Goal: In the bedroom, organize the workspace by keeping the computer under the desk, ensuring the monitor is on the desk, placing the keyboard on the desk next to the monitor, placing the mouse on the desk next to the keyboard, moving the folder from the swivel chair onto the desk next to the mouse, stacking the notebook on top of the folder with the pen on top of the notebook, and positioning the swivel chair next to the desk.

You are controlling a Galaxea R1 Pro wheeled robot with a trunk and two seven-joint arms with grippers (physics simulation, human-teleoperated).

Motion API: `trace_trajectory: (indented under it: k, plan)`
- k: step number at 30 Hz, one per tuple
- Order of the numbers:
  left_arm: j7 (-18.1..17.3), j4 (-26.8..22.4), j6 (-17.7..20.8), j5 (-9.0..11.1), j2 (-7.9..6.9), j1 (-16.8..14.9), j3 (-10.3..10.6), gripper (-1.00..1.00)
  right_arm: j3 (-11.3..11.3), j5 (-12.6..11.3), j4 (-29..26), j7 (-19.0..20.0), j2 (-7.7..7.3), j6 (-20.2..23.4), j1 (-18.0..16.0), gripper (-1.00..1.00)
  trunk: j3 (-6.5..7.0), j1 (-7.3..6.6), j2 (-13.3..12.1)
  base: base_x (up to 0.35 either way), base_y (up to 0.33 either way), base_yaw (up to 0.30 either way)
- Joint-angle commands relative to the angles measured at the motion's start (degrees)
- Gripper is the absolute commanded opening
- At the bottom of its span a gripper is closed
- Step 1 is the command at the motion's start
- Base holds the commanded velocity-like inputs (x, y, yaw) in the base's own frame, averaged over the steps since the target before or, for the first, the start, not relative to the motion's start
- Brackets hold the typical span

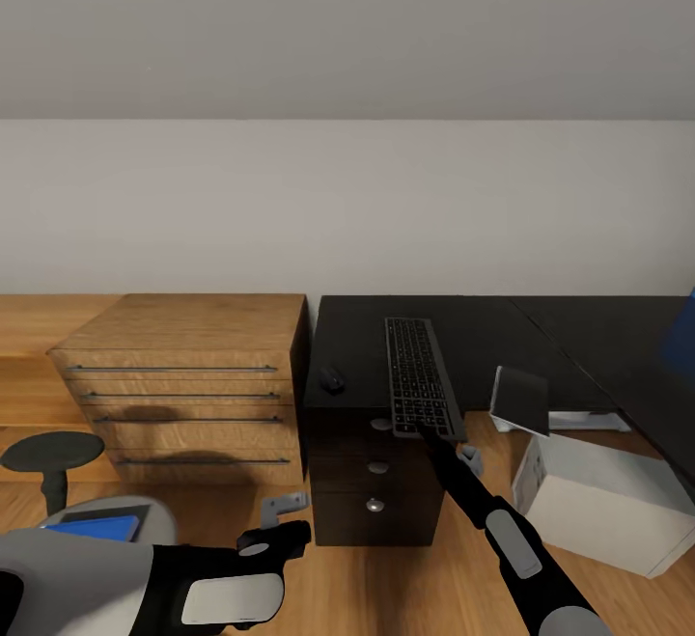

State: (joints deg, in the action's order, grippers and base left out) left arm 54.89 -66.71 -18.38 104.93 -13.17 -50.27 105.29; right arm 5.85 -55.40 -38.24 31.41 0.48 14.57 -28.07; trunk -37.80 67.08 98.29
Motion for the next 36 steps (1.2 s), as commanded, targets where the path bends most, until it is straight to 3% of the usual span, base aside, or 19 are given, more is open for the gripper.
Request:
trace_trajectory:
  k: [1, 28, 29, 36]
  plan:
    - [0.04, -0.08, -0.27, 0.27, -0.01, -0.09, 0.3, 1.0, 0.26, -0.5, 0.01, 0.14, 0.05, 0.55, -0.03, 1.0, -0.06, 0.0, 0.03, 0.0, 0.003, 0.0]
    - [0.04, -0.08, -0.26, 0.27, 0.08, -0.09, 0.97, 1.0, 0.45, -0.48, 0.09, 0.14, -0.02, 0.55, 0.0, 1.0, -0.06, 0.0, 0.03, 0.03, 0.0, 0.0]
    - [0.04, -0.08, -0.26, 0.27, 0.08, -0.09, 0.97, 1.0, 0.43, -0.46, 0.09, 0.14, 0.0, 0.55, -0.02, -1.0, -0.06, 0.0, 0.03, 0.0, 0.0, 0.0]
    - [0.04, -0.08, -0.26, 0.27, 0.08, -0.09, 0.97, 1.0, 0.31, -0.43, 0.09, 0.14, 0.05, 0.39, 0.02, -1.0, -0.06, 0.0, 0.03, 0.0, 0.0, 0.0]
